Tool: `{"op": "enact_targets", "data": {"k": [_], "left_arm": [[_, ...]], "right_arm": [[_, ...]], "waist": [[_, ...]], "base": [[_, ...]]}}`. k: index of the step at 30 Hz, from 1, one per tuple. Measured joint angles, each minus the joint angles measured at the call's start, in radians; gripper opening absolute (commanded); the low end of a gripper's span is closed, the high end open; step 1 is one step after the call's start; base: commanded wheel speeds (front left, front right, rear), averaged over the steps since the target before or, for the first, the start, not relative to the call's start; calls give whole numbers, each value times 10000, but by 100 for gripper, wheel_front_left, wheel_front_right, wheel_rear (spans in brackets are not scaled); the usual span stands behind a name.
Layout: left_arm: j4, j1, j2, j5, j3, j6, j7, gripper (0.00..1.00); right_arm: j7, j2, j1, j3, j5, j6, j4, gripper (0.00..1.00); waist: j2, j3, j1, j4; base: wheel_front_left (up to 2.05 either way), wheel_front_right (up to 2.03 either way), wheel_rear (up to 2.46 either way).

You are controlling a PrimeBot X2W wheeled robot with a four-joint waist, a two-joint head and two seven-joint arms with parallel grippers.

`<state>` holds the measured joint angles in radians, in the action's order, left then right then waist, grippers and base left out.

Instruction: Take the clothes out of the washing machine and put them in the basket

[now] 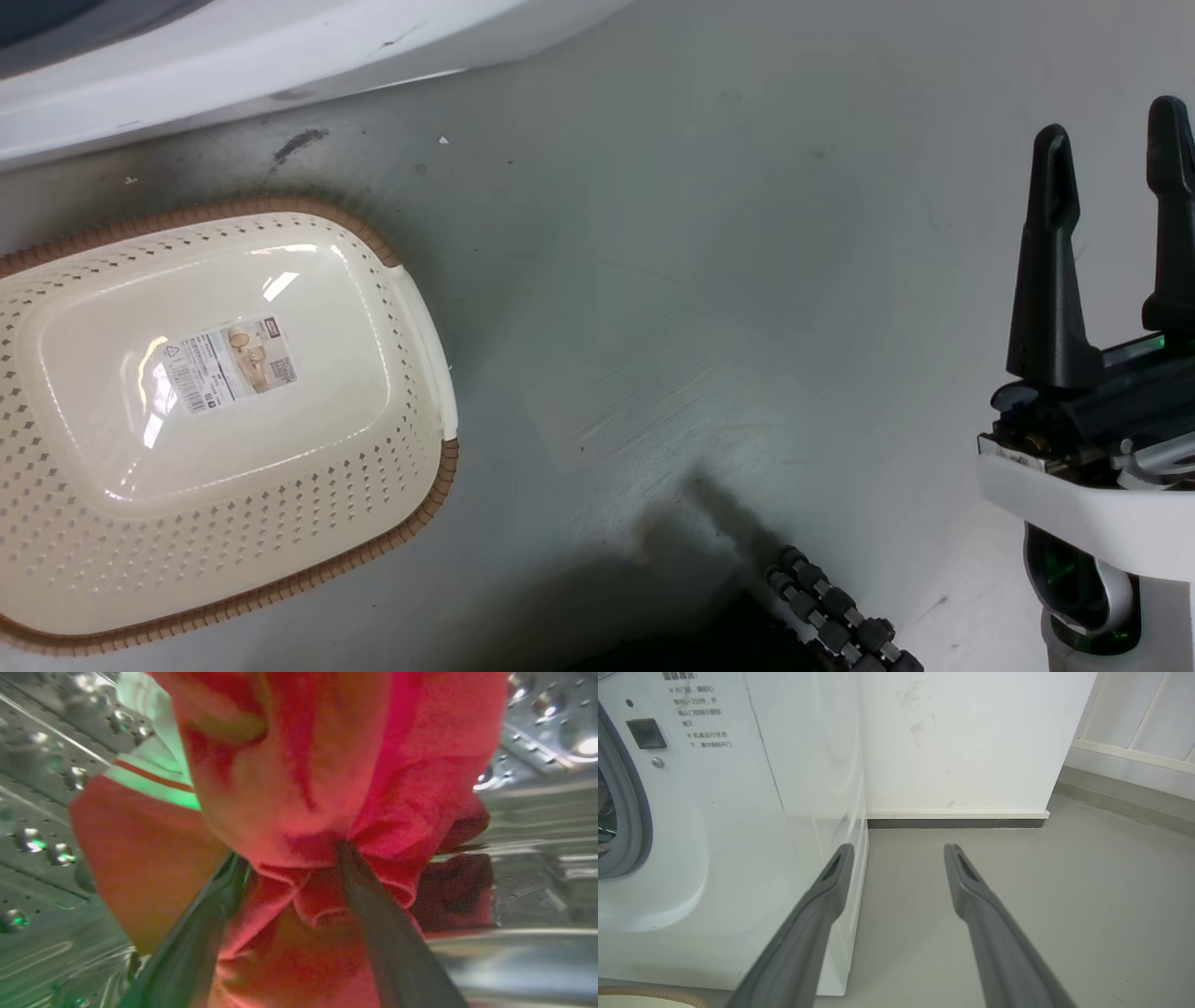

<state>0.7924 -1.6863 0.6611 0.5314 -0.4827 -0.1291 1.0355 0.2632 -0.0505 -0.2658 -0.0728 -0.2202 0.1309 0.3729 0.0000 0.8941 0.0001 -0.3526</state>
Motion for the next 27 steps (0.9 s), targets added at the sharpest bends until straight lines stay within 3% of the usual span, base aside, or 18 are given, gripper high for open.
{"op": "enact_targets", "data": {"k": [7,8,9,14,27], "left_arm": [[25,5,255,0,-249,2,-6,100],[-13,-3,290,-6,-322,2,-6,45],[-13,-12,313,15,-341,2,-6,0],[-65,-25,374,196,-665,0,-190,0],[-276,365,531,1212,-2090,0,-1933,0]], "right_arm": [[0,0,-211,-59,-134,0,94,100],[0,0,-211,-61,-171,0,94,100],[0,0,-211,-65,-178,0,98,100],[0,2,-210,-71,-196,0,113,100],[0,2,-135,-128,161,0,-42,100]], "waist": [[0,243,0,-186],[0,260,-1,-210],[0,270,0,-233],[0,233,0,-268],[0,-872,-1,74]], "base": [[0,0,0],[0,0,0],[0,0,0],[0,0,0],[0,0,0]]}}
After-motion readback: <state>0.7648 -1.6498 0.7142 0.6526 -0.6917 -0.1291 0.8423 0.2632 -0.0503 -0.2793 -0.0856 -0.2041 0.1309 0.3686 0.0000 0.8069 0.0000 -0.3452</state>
